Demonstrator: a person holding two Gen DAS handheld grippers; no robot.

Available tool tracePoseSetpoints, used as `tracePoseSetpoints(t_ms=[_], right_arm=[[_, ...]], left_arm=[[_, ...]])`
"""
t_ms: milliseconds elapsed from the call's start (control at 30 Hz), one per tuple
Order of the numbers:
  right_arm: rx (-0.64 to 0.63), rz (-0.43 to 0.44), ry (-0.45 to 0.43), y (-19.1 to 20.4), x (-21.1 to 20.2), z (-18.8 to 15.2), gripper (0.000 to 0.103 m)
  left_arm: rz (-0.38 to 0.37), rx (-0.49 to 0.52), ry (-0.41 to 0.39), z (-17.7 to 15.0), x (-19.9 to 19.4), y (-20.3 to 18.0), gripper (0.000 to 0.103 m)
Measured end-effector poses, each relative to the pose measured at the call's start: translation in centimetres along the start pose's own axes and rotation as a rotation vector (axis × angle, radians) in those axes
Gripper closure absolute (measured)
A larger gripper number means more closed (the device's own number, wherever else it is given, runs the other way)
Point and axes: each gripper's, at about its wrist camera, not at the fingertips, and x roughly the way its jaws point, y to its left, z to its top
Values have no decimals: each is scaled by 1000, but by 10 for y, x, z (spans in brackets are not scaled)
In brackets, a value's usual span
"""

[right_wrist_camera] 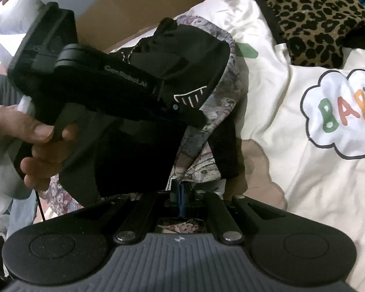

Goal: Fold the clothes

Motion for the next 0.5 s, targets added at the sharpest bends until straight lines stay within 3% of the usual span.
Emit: tracePoseSetpoints(t_ms=[433, 500], right_arm=[[40, -36, 36, -13, 6, -7, 101], [47, -35, 34, -16, 7, -8, 101]], left_arm=[[-41, 3, -48, 8, -15, 7, 103], [-66, -3, -52, 9, -18, 4, 94]])
